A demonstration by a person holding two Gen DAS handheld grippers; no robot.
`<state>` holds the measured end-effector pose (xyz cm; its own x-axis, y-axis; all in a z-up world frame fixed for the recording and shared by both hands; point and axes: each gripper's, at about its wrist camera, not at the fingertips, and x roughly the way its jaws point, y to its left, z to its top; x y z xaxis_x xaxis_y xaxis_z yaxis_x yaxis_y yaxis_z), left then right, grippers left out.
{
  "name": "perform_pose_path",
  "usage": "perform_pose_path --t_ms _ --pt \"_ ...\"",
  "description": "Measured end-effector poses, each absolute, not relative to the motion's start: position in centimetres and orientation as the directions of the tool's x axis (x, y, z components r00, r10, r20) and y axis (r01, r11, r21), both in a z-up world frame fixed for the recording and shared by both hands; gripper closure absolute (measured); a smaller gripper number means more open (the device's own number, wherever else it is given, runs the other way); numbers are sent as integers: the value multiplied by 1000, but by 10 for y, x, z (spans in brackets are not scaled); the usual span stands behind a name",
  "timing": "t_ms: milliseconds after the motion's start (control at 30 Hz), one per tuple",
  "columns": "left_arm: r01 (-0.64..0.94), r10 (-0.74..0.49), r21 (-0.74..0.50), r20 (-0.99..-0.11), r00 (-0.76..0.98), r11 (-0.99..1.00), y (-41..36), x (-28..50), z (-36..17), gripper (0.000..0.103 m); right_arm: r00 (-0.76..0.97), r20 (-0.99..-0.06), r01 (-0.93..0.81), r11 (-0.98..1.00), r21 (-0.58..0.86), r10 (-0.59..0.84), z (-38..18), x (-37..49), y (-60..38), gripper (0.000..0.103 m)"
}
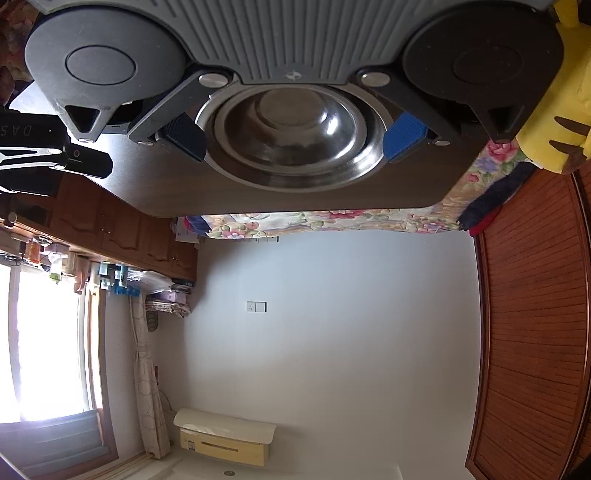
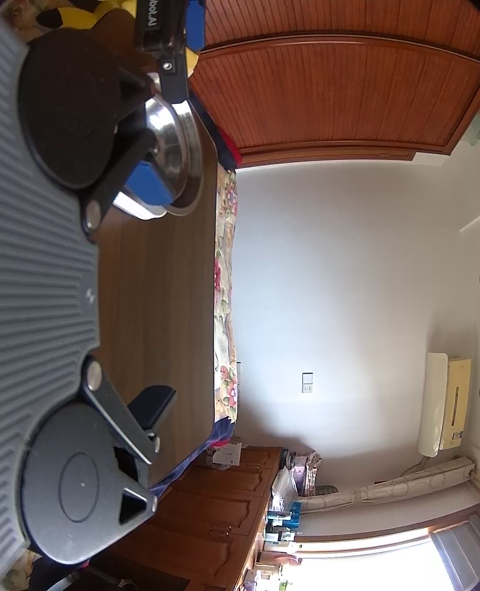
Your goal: Organize plates and bowls
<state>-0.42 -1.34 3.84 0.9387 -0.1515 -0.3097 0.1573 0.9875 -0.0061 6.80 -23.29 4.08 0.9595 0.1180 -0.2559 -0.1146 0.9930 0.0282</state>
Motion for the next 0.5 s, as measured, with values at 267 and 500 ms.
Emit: perform_pose_path --t_ms 267,500 --pt "145 -135 4 -338 931 989 -14 -6 23 0 956 -270 -108 994 29 112 31 69 -230 0" --pt "126 -118 1 -354 928 992 -10 -4 13 0 956 -277 -92 995 33 97 23 68 -231 0"
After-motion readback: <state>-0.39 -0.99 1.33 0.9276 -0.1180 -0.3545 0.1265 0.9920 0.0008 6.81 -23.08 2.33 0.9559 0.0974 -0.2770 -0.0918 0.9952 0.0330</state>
